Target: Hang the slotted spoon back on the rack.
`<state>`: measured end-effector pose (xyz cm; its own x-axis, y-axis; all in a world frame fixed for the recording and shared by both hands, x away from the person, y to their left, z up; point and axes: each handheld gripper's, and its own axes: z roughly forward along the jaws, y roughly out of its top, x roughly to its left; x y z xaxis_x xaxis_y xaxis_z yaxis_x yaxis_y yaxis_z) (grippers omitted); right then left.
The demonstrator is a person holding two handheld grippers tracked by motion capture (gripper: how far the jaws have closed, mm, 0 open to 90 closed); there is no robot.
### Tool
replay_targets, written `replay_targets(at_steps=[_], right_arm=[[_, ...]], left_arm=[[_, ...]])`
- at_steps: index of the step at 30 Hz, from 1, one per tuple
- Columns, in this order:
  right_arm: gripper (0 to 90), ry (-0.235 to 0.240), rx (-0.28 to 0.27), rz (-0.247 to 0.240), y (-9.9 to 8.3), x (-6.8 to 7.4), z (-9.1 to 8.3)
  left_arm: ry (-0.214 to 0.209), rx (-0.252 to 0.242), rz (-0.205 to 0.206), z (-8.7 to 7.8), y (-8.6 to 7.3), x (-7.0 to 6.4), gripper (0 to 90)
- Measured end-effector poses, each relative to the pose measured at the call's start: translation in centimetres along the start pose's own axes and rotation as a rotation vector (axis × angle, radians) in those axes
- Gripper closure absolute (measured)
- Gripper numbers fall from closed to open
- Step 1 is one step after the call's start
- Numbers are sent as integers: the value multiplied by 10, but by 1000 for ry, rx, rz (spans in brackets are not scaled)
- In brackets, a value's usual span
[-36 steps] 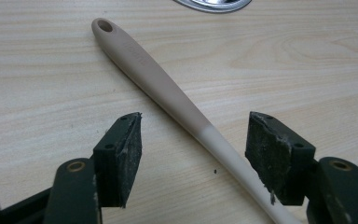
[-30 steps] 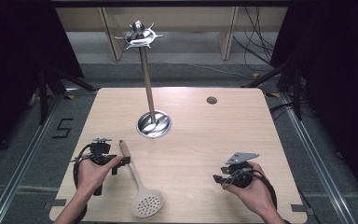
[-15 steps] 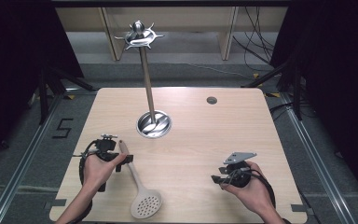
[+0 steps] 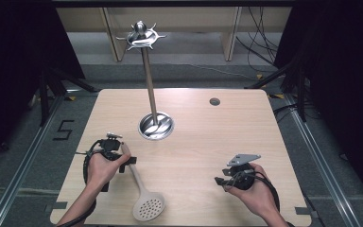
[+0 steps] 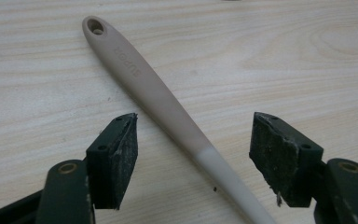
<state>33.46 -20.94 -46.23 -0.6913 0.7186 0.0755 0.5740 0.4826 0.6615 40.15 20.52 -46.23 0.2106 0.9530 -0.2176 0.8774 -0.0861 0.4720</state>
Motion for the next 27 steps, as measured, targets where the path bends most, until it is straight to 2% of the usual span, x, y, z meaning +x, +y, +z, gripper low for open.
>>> replay_targets(at_steps=[1,2,3,4,6,7,8,10,12,14,15,16,17,18,19,20,22,25,26,27], right_arm=[[536,2,3,-4,0,0,0],[535,6,30,11,1,0,-2],[535,15,32,21,1,1,-2],[536,17,25,-7,0,-1,0],[535,11,26,-8,-1,-1,0],[535,8,26,-2,-1,-1,-1],[535,11,25,0,-1,-1,-1],[535,24,20,-14,-1,-3,0],[534,10,32,12,-1,-1,-1],[533,13,37,5,0,0,-1],[533,18,44,24,0,1,-2],[532,18,29,26,0,2,0],[532,17,27,24,0,2,0],[532,17,27,24,0,2,0],[530,21,49,26,0,2,-1],[530,21,43,18,-1,1,0],[528,24,49,26,-1,1,0],[526,26,57,32,-1,1,0],[526,23,52,7,-2,0,1],[526,24,54,10,-2,1,1]], left_arm=[[0,1,-3,0,1,0,316],[3,6,0,1,1,0,316],[3,6,0,1,1,0,316],[7,16,12,3,2,1,316],[9,30,12,6,3,2,316],[19,38,9,7,3,2,316],[31,52,-15,8,4,1,315],[38,66,-15,9,5,2,314],[45,72,-27,10,7,1,314],[47,89,-13,12,9,1,312],[39,90,-10,13,9,1,312],[41,103,-1,13,10,2,312],[56,102,-1,15,10,1,312],[56,102,-1,15,10,1,314],[57,105,-8,17,10,1,317],[51,115,-10,18,10,1,321],[65,124,-1,20,11,0,332],[83,132,-9,23,12,-3,351],[85,143,0,23,13,-3,358],[95,146,1,23,14,-5,363]])
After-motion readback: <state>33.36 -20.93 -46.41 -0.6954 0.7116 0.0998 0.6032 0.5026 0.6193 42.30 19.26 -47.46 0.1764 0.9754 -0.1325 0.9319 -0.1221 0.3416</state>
